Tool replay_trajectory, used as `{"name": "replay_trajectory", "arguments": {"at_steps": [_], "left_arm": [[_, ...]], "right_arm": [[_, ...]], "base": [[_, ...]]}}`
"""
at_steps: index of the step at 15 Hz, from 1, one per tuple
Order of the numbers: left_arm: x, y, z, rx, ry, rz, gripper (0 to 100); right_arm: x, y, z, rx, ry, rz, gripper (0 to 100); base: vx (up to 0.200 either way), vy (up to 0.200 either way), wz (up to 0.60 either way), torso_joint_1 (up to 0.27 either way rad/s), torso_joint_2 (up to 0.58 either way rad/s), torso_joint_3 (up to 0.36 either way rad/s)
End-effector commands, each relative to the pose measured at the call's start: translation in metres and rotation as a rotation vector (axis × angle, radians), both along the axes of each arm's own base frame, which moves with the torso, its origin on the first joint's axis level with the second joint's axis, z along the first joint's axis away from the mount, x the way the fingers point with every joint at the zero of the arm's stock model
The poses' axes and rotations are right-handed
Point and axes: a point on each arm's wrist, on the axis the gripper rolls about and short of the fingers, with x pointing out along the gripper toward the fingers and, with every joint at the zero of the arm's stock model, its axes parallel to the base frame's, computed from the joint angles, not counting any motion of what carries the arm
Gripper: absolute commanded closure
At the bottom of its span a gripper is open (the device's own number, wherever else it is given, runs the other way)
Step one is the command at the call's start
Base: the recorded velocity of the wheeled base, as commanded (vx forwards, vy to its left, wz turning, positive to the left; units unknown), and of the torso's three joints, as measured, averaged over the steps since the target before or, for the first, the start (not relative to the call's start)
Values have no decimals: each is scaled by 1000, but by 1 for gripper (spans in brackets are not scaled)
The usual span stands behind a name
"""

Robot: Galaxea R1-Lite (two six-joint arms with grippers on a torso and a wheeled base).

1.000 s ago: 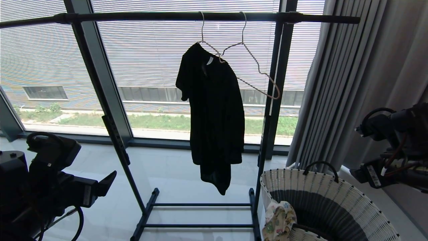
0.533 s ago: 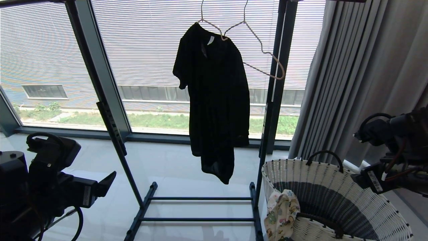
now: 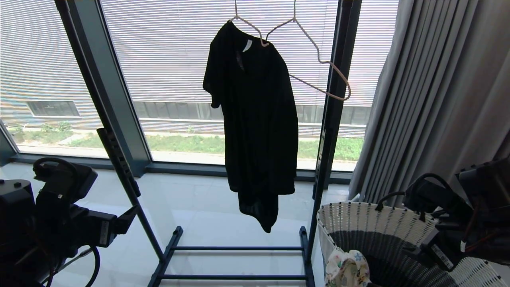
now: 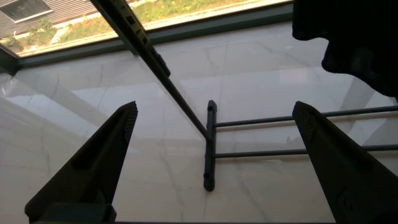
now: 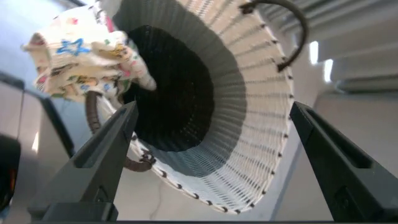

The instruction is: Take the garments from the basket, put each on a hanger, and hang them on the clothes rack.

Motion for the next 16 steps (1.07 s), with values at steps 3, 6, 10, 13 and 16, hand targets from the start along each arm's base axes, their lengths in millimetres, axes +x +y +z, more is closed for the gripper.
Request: {"name": "replay_trajectory", "arguments": {"at_steps": [3,6,10,13,16], "left_arm": [[0,0,0,0,1,-1,0],[0,0,-1,1,3,2,0],[-2,0,0,2,0,3,0],[0,0,-1,4,3,2,0],[-1,0,-1,4,5,2,0]], "right_arm": [[-9,38,-45,-20,137,180,0],[7,75,-81,42,137,181,0],[26,81,-106,15,149,108,0],[44,77,-118,-3,112,35,0],[48,72,-120,-17,115,19,0]], "base": [[0,0,0,0,0,0],[0,0,0,0,0,0],[0,0,0,0,0,0],[0,0,0,0,0,0],[0,0,0,0,0,0]]}}
